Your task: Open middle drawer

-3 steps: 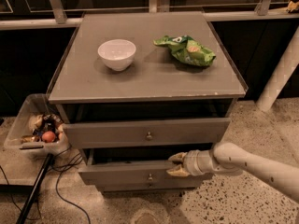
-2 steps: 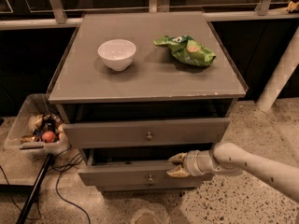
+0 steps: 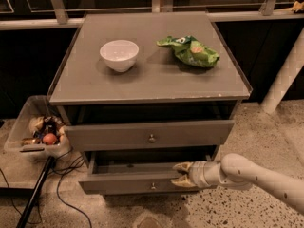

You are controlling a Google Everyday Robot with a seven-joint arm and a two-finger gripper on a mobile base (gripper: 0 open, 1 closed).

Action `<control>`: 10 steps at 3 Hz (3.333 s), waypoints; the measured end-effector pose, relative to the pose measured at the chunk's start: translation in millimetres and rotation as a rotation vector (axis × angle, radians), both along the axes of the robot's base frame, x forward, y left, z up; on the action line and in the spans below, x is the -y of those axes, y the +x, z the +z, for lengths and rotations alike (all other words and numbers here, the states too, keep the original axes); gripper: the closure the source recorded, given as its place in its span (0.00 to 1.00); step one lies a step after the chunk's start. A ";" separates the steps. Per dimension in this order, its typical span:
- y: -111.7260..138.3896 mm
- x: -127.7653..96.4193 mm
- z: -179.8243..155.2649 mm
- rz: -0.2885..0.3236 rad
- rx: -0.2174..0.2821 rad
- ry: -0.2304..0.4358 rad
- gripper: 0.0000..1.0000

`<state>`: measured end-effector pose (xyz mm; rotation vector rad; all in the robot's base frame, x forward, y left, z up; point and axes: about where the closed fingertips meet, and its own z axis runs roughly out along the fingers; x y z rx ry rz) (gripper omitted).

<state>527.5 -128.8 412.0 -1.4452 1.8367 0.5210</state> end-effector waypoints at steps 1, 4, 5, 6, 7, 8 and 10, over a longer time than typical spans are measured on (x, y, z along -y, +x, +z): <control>-0.1 0.0 2.1 0.000 0.000 0.000 1.00; -10.2 0.7 2.6 -0.007 -0.001 0.004 0.82; -10.2 0.7 2.6 -0.007 -0.001 0.004 0.36; -10.2 0.6 2.6 -0.007 -0.001 0.004 0.36; -10.5 0.7 2.5 -0.007 -0.001 0.004 0.61; -33.1 11.6 -4.5 -0.012 -0.004 0.005 0.83; -65.4 0.3 -5.7 0.007 0.027 0.026 1.00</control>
Offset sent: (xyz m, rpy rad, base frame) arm -0.3367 -0.0987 -0.0710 0.1093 0.0223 -0.2229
